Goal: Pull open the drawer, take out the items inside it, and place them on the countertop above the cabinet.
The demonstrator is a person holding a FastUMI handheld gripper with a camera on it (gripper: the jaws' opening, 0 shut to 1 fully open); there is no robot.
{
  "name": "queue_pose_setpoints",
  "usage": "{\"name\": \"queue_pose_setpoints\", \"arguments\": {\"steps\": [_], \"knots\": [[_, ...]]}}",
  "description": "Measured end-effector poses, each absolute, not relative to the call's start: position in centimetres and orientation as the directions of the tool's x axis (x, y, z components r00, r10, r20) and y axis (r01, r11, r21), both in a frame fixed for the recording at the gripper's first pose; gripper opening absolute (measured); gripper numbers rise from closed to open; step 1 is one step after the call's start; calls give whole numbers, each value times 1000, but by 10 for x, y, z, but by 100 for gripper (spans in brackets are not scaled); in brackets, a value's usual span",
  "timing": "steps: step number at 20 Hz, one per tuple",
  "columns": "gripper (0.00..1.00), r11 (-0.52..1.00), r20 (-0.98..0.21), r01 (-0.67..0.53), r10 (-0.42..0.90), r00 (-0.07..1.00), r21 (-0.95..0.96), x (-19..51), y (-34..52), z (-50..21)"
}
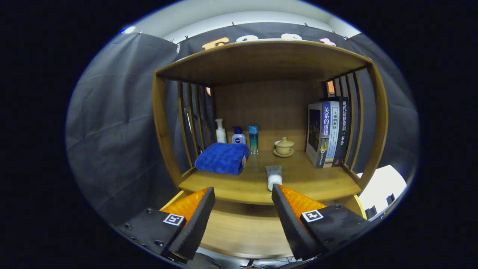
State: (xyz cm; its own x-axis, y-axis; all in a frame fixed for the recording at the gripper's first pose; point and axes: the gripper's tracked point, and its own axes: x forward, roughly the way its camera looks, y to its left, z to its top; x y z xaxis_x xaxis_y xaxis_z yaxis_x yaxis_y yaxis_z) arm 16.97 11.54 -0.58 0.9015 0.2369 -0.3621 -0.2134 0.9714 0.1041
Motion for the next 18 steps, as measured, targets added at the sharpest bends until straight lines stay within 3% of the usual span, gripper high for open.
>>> {"name": "queue_pose_setpoints", "arguments": {"steps": [10,18], "knots": [[98,984,-233,-173,177,956,38,121,106,-5],[98,997,-150,-66,59,987,-43,109,68,-5]]}}
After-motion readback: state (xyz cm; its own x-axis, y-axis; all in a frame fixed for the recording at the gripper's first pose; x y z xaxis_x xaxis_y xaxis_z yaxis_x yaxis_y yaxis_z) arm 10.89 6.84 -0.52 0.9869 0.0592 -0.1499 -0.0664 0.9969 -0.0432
